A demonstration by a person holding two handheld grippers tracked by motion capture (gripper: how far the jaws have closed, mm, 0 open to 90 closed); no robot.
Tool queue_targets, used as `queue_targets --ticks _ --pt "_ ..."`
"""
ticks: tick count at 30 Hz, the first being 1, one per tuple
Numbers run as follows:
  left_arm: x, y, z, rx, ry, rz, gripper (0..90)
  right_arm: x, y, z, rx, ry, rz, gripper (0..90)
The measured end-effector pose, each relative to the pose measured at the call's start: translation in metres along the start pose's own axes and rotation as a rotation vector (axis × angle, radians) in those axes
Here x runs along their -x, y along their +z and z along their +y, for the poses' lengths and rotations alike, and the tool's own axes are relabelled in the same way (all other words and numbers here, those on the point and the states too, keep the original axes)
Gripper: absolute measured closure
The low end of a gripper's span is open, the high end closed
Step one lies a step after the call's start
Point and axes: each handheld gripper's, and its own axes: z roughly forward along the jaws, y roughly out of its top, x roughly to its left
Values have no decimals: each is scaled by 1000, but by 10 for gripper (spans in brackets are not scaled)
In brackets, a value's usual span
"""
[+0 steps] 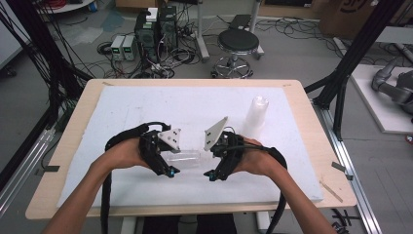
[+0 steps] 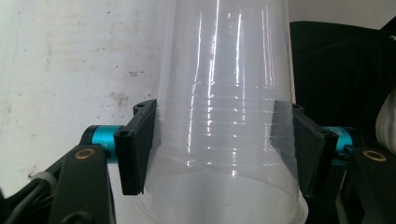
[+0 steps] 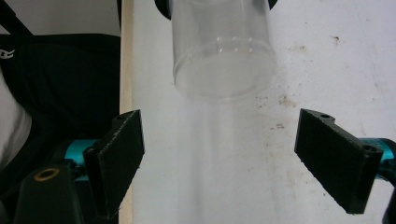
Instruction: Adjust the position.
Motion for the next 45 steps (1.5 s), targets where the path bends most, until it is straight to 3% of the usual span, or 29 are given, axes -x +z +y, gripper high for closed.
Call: queue_targets --ticks 16,19,23,28,39,43,45 --pt "-2 9 12 9 12 -27 336 5 5 7 -5 -13 21 175" --pt "-2 10 12 9 11 -27 336 6 6 8 4 -19 22 246" --pt "-2 10 12 13 3 -31 336 6 7 11 13 -9 40 261" --pt "-3 11 13 17 9 -27 336 8 6 12 17 -15 55 392" --pt "-3 12 11 18 15 -30 335 8 8 13 8 -24 76 442" --pt "-3 12 11 34 35 -19 264 8 9 12 7 -22 75 444" --pt "-3 11 10 66 28 -10 146 9 9 12 6 -19 77 445"
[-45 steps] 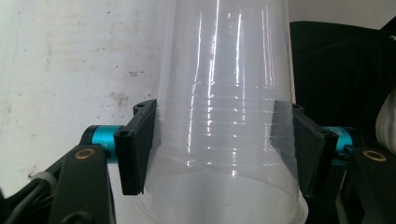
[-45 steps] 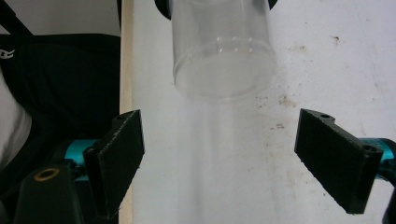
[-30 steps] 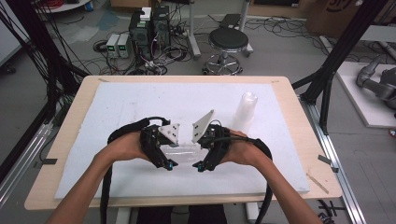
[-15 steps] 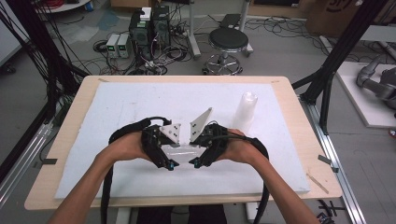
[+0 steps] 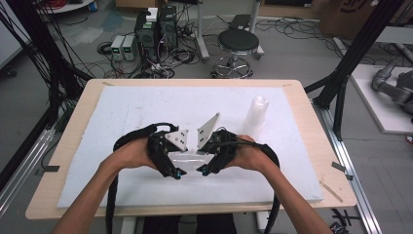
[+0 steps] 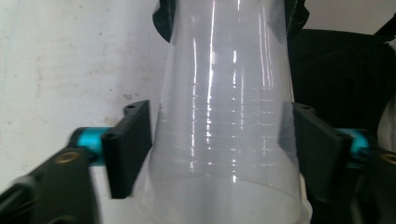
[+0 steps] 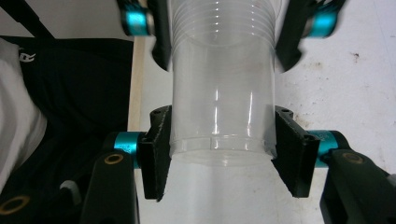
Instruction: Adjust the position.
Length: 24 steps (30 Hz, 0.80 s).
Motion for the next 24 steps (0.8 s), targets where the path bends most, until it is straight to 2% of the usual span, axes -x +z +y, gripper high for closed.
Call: queue_targets --ticks 2,6,8,9,10,12,14,16,17,19,24 --pt "-1 -3 0 26 4 -10 105 0 0 -2 2 5 -4 446" --pt "-2 -5 -2 36 5 -10 104 1 0 -5 6 12 -1 446" --pt "-2 -8 -6 80 -17 -17 100 1 -1 -6 12 17 -3 446" --pt "-2 -10 -9 114 -24 -19 87 1 -2 -7 21 16 -6 446" --pt "-1 -13 -15 170 -51 -14 76 1 -3 -9 28 17 -11 446" --pt "1 -17 -26 266 -85 14 70 0 -6 -15 65 27 -22 446" --pt "3 -21 -41 373 -110 29 67 0 -8 -23 133 35 -27 446" --pt "7 -24 -55 473 -142 64 67 0 -10 -31 195 57 -30 446" --pt "9 -25 -59 516 -158 70 67 -1 -10 -37 243 69 -29 445" --pt "12 -27 -71 615 -181 77 67 -2 -10 -44 299 80 -28 445" --pt "17 -24 -84 714 -194 92 67 -6 -5 -57 416 76 -44 444"
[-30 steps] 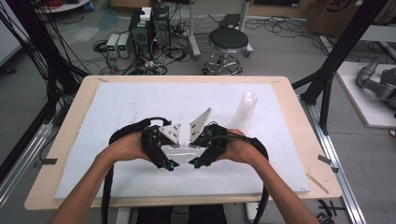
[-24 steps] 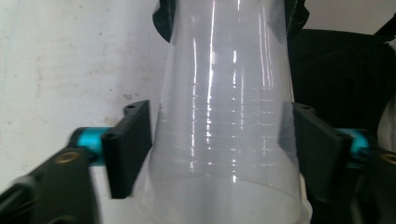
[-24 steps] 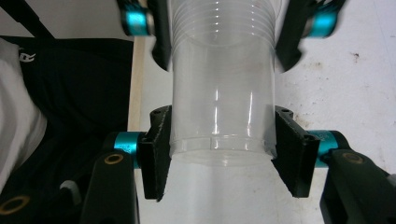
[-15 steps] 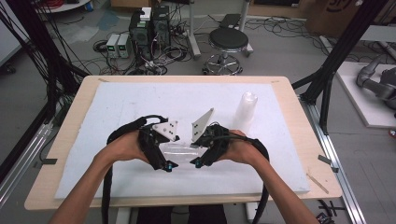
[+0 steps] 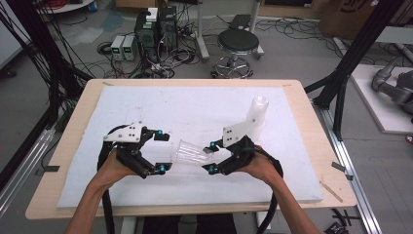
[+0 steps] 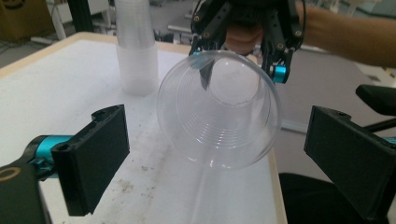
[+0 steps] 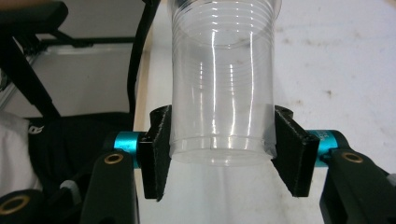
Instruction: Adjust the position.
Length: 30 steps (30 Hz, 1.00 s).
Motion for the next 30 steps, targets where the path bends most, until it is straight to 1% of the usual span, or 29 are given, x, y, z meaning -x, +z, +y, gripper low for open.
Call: queue_targets --ticks 1,2,3,4,5,6,9,10,12,14,15,17,18,21,22,23,24,30 --pt "1 0 -3 18 -3 -6 67 0 0 -2 17 -8 1 444" --pt "2 0 -5 28 -2 -6 67 -1 0 -4 51 -10 4 444" --pt "3 1 -7 30 0 -5 67 -1 1 -6 69 -14 3 444" --pt "4 3 -9 33 -3 -9 67 -2 1 -7 80 -18 0 444" --pt "4 4 -11 33 -2 -9 67 -2 1 -8 99 -20 6 444" --pt "5 5 -13 40 -7 -7 67 -2 2 -9 112 -17 14 444" --pt "4 7 -18 68 -14 -9 67 -3 3 -10 138 -31 19 443" --pt "4 8 -19 74 -14 -8 67 -3 4 -11 153 -23 24 443" --pt "4 9 -20 86 -23 -12 67 -3 4 -12 178 -32 32 443" --pt "4 11 -20 90 -24 -16 67 -4 5 -13 216 -30 36 443" --pt "4 12 -20 96 -23 -19 67 -5 6 -14 226 -30 34 444" --pt "5 13 -19 114 -26 -25 67 -5 7 -15 253 -31 43 443" --pt "5 14 -19 124 -25 -28 67 -5 7 -16 265 -34 39 444" --pt "6 18 -16 134 -20 -33 67 -5 9 -19 290 -39 38 444" --pt "6 20 -15 138 -19 -36 67 -5 9 -20 289 -31 45 443" --pt "6 22 -14 142 -19 -39 67 -5 10 -20 288 -33 47 443" --pt "6 24 -13 143 -20 -41 67 -5 10 -20 295 -39 44 443" --pt "7 32 -10 165 -14 -55 67 -4 10 -21 319 -34 49 443"
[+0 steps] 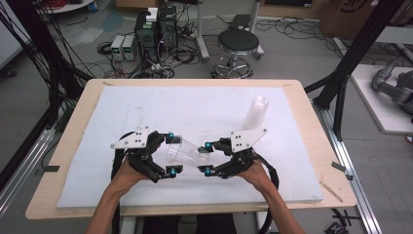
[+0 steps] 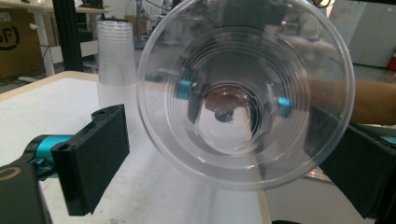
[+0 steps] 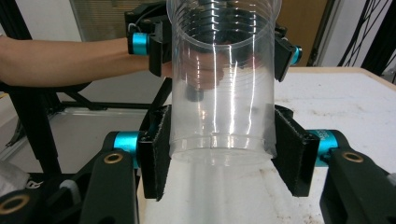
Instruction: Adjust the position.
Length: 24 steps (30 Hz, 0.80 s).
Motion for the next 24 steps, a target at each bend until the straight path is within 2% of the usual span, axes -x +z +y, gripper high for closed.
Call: queue_targets --ticks 10,24 --pt "0 12 8 14 11 -13 68 1 -1 -6 44 21 2 443" --pt "-1 14 10 31 12 -54 200 0 1 -8 65 17 16 443"
